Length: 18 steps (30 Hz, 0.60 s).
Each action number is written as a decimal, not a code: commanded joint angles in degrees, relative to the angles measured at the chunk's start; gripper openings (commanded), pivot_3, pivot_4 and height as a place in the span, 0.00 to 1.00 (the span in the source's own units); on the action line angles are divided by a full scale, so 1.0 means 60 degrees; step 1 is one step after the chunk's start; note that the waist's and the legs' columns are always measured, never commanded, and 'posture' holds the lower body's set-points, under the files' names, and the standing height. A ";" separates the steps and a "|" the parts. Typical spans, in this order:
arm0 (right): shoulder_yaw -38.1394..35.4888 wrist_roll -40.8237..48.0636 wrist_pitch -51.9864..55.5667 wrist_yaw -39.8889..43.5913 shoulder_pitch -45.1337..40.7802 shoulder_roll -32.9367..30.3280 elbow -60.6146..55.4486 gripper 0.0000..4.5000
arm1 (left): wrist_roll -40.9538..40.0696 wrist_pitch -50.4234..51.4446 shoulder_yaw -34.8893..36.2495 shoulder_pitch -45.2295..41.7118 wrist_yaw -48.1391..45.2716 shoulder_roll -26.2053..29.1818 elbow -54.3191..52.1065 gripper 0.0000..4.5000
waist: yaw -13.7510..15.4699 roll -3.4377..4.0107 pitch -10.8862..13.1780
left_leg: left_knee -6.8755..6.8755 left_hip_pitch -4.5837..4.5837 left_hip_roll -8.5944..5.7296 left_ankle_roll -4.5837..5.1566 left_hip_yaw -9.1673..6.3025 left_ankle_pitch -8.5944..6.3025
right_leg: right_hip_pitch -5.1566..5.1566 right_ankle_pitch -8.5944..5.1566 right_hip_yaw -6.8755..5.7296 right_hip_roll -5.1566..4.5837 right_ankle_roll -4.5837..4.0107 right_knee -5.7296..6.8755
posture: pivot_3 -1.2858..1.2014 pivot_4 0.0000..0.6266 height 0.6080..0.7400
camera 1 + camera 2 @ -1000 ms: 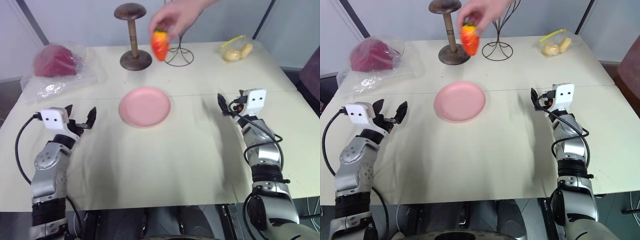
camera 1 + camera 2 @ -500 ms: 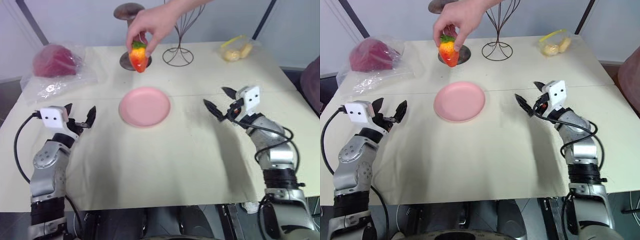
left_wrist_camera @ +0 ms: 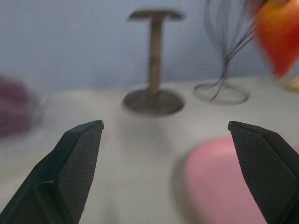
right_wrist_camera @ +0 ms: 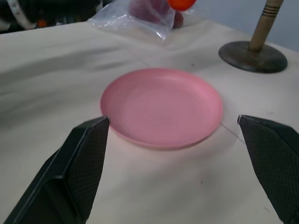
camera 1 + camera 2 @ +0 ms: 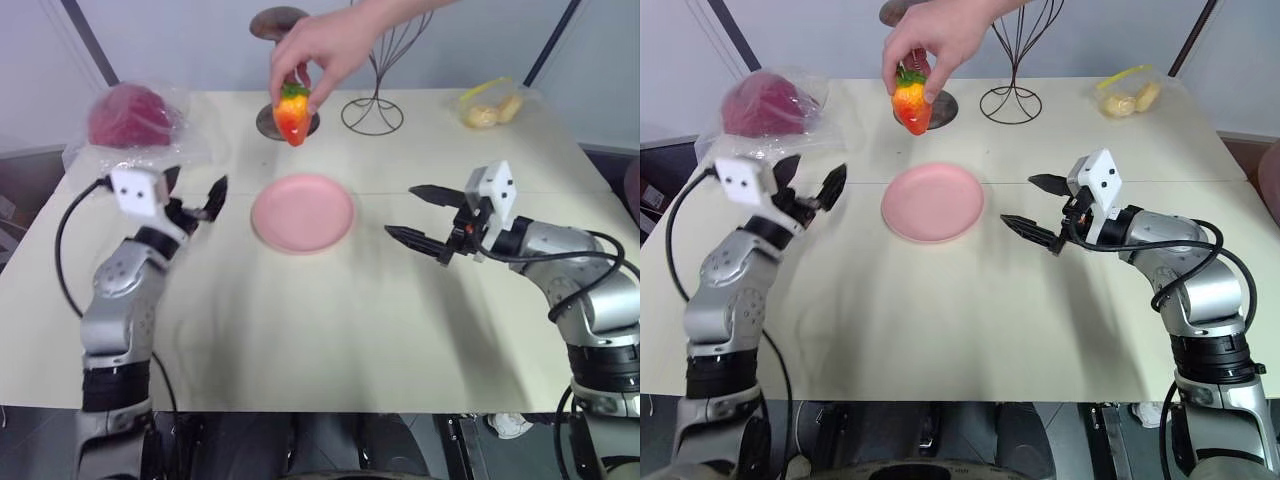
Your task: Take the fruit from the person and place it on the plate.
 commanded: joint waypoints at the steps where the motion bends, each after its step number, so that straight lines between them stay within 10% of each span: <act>1: -0.0047 -0.0124 -0.0225 -0.0058 -0.0088 0.0080 -0.0177 0.99 | 0.0149 0.0235 -0.0587 -0.0658 -0.0002 -0.0246 -0.0117 1.00 | -0.0011 0.0000 0.0000 | 0.0000 0.0000 0.0000 0.0000 0.0002 0.0000 | 0.0000 0.0000 0.0001 0.0000 0.0000 0.0000 | 0.52 0.24 1.00; 15: -0.0164 -0.0260 -0.0344 -0.0496 0.0141 0.0241 -0.0452 0.99 | 0.0808 -0.0860 -0.1061 -0.2255 -0.0511 -0.0862 0.2340 1.00 | -0.0156 -0.0002 0.0001 | -0.0003 -0.0002 0.0004 -0.0004 0.0000 0.0003 | -0.0009 0.0000 0.0000 0.0008 0.0000 0.0003 | 0.52 0.24 1.00; 18: -0.0202 -0.0273 -0.0373 -0.0583 0.0187 0.0235 -0.0475 1.00 | 0.0751 -0.1047 -0.0975 -0.2342 -0.0582 -0.0981 0.2436 0.69 | -0.0160 -0.0003 0.0001 | -0.0004 -0.0002 0.0002 -0.0004 -0.0001 0.0003 | -0.0008 0.0000 0.0000 0.0006 0.0000 0.0002 | 0.52 0.24 1.00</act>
